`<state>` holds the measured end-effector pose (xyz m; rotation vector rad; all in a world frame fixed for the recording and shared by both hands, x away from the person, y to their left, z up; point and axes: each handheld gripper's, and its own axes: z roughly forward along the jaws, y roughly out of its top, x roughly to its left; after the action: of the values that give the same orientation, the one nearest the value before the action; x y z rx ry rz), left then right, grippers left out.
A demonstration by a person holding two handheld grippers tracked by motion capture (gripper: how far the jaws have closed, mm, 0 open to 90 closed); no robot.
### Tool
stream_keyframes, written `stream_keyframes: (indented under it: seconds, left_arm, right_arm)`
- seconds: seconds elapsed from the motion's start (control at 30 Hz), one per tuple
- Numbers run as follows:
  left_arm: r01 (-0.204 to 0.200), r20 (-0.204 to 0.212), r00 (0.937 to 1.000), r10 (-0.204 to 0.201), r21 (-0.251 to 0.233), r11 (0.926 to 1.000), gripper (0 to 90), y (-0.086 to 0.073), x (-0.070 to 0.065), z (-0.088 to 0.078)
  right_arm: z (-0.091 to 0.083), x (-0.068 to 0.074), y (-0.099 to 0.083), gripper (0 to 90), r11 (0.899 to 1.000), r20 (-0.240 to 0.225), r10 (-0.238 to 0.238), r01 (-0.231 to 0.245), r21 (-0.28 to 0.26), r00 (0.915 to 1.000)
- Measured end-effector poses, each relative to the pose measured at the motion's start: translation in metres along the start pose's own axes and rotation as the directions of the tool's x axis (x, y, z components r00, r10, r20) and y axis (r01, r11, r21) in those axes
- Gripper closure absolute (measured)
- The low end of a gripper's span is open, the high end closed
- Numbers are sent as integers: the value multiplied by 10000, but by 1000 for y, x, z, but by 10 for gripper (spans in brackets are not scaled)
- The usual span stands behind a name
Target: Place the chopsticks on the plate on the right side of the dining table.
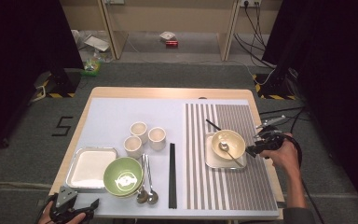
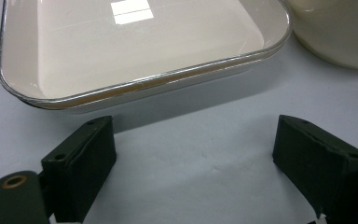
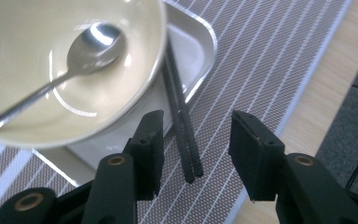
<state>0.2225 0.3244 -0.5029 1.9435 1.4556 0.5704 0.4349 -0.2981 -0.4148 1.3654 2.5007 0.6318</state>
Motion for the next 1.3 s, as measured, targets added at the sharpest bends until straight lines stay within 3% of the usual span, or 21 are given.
stream_keyframes:
  seconds: [0.17,0.27,0.33,0.43,0.77,1.13,1.3]
  left_arm:
    - [-2,-5,10000,2,21,10000,118,0,0,0]
    - [-5,-9,10000,5,18,10000,118,0,0,0]
    - [1,-4,10000,-1,3,10000,118,0,0,0]
    - [8,4,10000,-8,5,10000,118,0,0,0]
    - [-3,-10,10000,3,21,10000,118,0,0,0]
    - [5,-10,10000,-5,6,10000,118,0,0,0]
    - [4,2,10000,-4,-1,10000,118,0,0,0]
  right_arm:
    - [-5,-2,4,524,9958,489,853,-836,-373,9952]
    - [-8,-3,9,509,9885,608,1343,-1293,-787,9891]
    - [-9,-4,14,503,9802,742,1815,-1743,-936,9806]
    - [-7,-1,22,494,9774,806,1929,-1843,-1033,9779]
    - [-5,15,50,454,9757,1254,1932,-1771,-1290,9731]
    - [4,46,88,453,9831,995,1365,-1224,-1361,9856]
    - [13,56,99,451,9837,883,1322,-1197,-1344,9873]
